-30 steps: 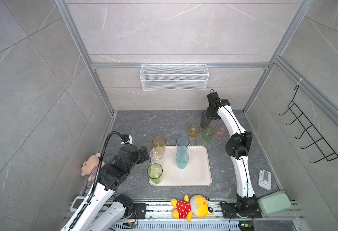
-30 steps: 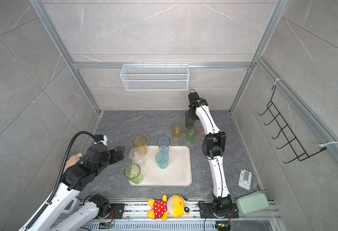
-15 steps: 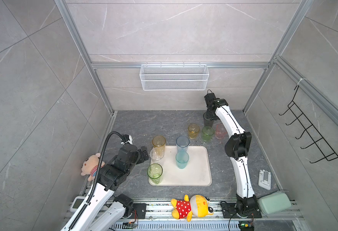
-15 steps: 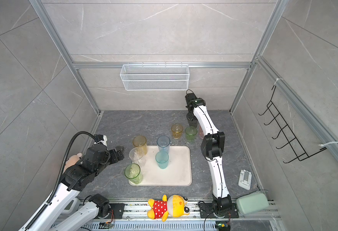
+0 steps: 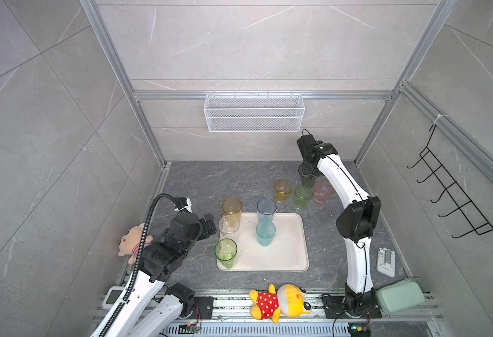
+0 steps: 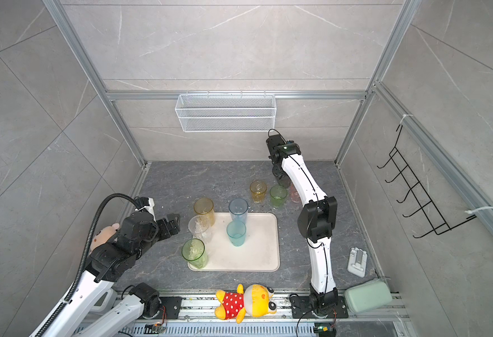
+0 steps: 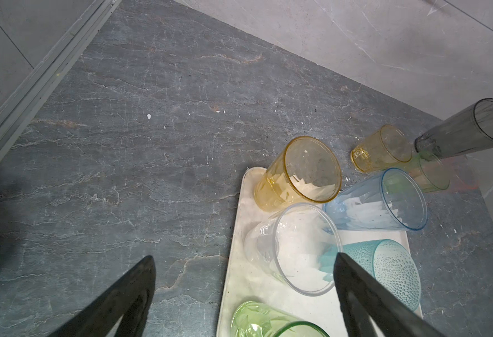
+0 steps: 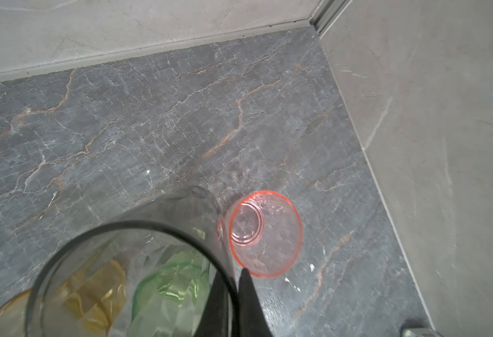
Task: Place the glasses into the tray
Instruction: Pick up the glass from the top-right of the table, then place the glass on the tray.
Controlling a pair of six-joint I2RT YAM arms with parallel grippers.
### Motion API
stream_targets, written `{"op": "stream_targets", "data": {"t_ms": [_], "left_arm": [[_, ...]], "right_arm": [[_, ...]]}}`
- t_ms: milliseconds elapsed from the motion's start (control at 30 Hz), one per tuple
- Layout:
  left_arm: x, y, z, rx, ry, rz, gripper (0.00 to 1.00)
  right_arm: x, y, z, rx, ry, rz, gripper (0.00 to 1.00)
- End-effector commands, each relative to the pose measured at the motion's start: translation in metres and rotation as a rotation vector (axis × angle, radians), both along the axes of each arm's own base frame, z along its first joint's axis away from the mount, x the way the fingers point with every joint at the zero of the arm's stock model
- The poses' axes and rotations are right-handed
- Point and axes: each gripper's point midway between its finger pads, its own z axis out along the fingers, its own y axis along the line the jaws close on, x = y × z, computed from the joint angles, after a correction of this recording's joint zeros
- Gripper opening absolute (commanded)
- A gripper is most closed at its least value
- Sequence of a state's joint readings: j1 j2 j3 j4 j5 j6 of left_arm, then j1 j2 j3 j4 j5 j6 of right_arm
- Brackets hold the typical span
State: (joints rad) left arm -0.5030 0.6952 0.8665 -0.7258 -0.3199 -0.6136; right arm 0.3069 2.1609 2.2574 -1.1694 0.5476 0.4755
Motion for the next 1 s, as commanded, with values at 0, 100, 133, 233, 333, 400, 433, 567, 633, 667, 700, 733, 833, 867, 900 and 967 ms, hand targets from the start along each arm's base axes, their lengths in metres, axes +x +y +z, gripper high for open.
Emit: {"op": "stream_targets", "data": {"t_ms": [0, 100, 133, 233, 333, 400, 433, 567, 633, 667, 700, 733, 833, 867, 900, 967], "left_arm": [[-0.001, -0.001, 0.007, -0.032, -0.021, 0.001, 0.95], [-0.002, 0.0, 0.008, -0.035, -0.024, 0.001, 0.95], [-0.002, 0.0, 0.008, -0.034, -0.024, 0.003, 0.95], [-0.002, 0.0, 0.008, -0.036, -0.026, 0.0, 0.95], [-0.002, 0.0, 0.007, -0.035, -0.025, 0.002, 0.95], [-0.002, 0.0, 0.006, -0.036, -0.026, 0.002, 0.95], [-0.002, 0.0, 0.006, -0.036, -0.026, 0.001, 0.95], [-0.001, -0.001, 0.006, -0.038, -0.028, 0.002, 0.95], [-0.001, -0.001, 0.006, -0.038, -0.03, 0.002, 0.95], [0.0, -0.001, 0.006, -0.038, -0.031, 0.002, 0.95], [0.001, -0.002, 0.006, -0.039, -0.03, 0.001, 0.95], [0.001, -0.002, 0.006, -0.039, -0.032, 0.0, 0.95], [0.004, -0.003, 0.006, -0.038, -0.031, -0.001, 0.95], [0.004, -0.005, 0.006, -0.039, -0.031, -0.004, 0.95], [0.005, -0.005, 0.005, -0.04, -0.03, -0.003, 0.95], [0.007, -0.006, 0.006, -0.042, -0.032, -0.004, 0.95]], "right_arm": [[-0.013, 0.004, 0.042, 0.0, -0.099, 0.019, 0.01], [-0.025, 0.01, 0.053, 0.026, -0.111, 0.056, 0.0], [-0.029, 0.014, 0.056, 0.04, -0.113, 0.074, 0.0], [-0.04, 0.022, 0.064, 0.078, -0.121, 0.121, 0.0], [-0.053, 0.031, 0.069, 0.117, -0.123, 0.169, 0.0], [-0.063, 0.038, 0.075, 0.141, -0.132, 0.203, 0.0], [-0.069, 0.041, 0.078, 0.15, -0.134, 0.22, 0.0], [-0.089, 0.052, 0.086, 0.183, -0.131, 0.279, 0.0], [-0.099, 0.058, 0.09, 0.199, -0.13, 0.309, 0.0], [-0.105, 0.062, 0.091, 0.212, -0.125, 0.33, 0.0], [-0.112, 0.066, 0.093, 0.219, -0.117, 0.353, 0.0], [-0.118, 0.069, 0.095, 0.214, -0.113, 0.372, 0.0], [-0.136, 0.075, 0.1, 0.2, -0.096, 0.418, 0.0], [-0.142, 0.078, 0.1, 0.207, -0.087, 0.435, 0.0], [-0.149, 0.081, 0.099, 0.212, -0.07, 0.45, 0.0], [-0.163, 0.086, 0.098, 0.223, -0.043, 0.479, 0.0]]}}
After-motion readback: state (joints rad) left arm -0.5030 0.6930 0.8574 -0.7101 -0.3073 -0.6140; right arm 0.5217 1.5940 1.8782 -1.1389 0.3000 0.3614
